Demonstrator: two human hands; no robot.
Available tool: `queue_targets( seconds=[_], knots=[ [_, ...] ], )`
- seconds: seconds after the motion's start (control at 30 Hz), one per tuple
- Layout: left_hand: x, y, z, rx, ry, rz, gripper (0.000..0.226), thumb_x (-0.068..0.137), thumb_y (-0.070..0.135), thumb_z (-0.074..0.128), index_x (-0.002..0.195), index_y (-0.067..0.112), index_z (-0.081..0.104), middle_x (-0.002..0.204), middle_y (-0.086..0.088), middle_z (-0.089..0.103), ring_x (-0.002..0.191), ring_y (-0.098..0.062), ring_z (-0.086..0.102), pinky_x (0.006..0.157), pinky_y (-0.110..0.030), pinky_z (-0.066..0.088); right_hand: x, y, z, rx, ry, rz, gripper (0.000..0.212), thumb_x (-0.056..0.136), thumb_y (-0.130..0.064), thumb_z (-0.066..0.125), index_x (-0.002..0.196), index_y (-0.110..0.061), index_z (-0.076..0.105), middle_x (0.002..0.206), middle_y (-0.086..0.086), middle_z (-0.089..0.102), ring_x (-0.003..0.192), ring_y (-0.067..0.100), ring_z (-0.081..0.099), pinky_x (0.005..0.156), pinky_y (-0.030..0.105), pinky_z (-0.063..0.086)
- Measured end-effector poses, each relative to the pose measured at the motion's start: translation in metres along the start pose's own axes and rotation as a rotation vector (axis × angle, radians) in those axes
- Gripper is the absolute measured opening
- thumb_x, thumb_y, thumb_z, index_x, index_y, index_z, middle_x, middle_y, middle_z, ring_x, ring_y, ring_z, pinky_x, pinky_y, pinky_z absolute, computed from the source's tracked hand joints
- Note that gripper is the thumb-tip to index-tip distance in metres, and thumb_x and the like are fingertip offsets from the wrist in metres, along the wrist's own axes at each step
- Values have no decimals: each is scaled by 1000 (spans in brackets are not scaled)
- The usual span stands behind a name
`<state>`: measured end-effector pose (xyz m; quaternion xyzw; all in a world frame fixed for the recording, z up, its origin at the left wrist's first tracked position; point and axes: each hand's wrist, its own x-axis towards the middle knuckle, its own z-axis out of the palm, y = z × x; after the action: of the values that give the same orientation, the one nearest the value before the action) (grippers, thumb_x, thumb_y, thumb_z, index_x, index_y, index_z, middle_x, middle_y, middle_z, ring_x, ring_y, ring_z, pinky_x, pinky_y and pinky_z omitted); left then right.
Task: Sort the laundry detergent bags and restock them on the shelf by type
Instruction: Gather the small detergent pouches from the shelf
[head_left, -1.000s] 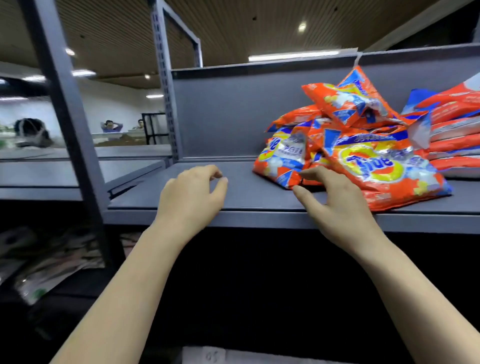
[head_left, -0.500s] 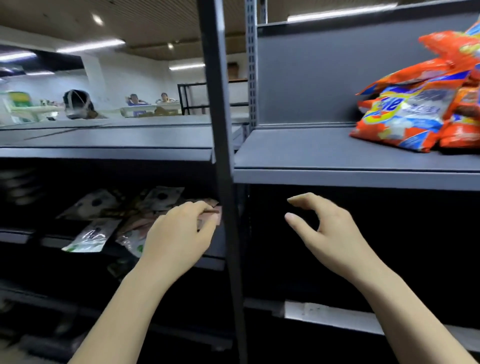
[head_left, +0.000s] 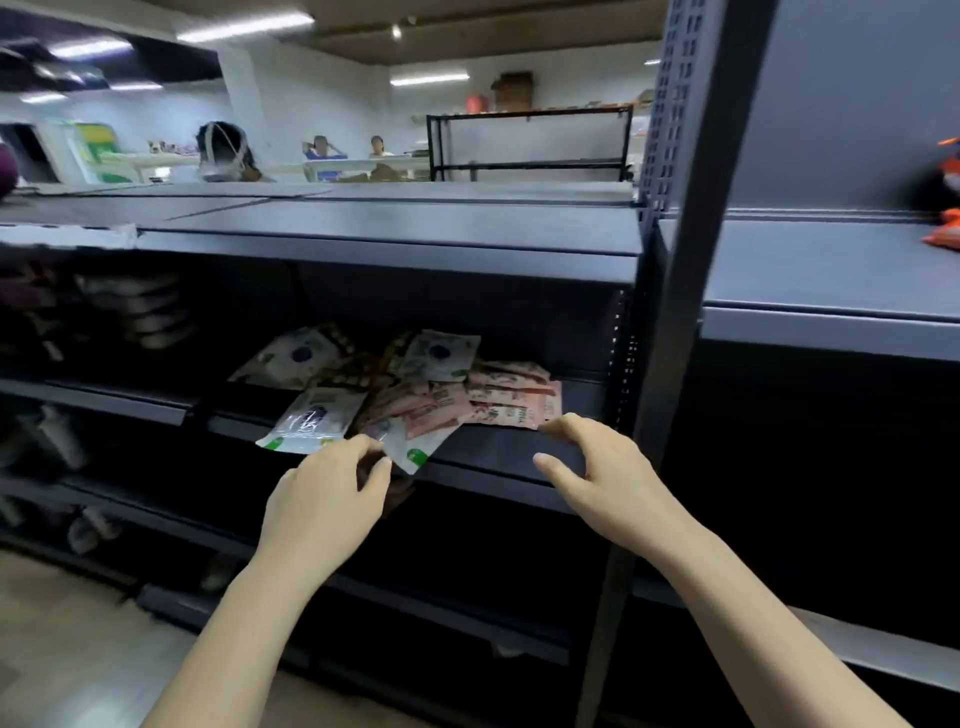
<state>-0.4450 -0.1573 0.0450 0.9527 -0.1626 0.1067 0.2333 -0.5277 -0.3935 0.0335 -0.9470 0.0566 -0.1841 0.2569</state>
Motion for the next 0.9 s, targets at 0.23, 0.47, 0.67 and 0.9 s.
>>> queue_targets(
  seconds=[0.23, 0.47, 0.67, 0.9],
  knots=[
    [42, -59, 17, 37, -22, -63, 30, 96, 39, 43, 121, 28, 56, 87, 10, 52, 78, -13, 49, 73, -30, 41, 59, -10, 58, 20, -102, 3, 36, 95, -39, 49, 128, -24, 50, 130, -9, 54, 122, 10, 48, 99, 32, 40],
    [103, -96, 34, 131, -35, -93, 34, 96, 38, 42, 126, 26, 53, 98, 6, 61, 91, -20, 58, 70, -28, 38, 135, -10, 95, 22, -211, 91, 43, 94, -40, 48, 133, -22, 48, 134, -3, 53, 121, 17, 50, 95, 35, 46],
    [140, -122, 55, 217, -62, -122, 39, 96, 35, 41, 132, 24, 49, 129, 3, 55, 108, -22, 58, 74, -28, 38, 184, -2, 119, -20, -182, 247, 37, 94, -39, 47, 127, -22, 52, 126, 1, 58, 111, 24, 55, 87, 34, 49],
    [176, -156, 83, 190, -100, -135, 37, 96, 35, 42, 128, 20, 53, 125, 1, 58, 107, -22, 58, 72, -29, 39, 221, 12, 148, 12, -138, 363, 38, 92, -44, 51, 119, -18, 56, 121, 4, 61, 107, 25, 58, 88, 38, 50]
  ],
)
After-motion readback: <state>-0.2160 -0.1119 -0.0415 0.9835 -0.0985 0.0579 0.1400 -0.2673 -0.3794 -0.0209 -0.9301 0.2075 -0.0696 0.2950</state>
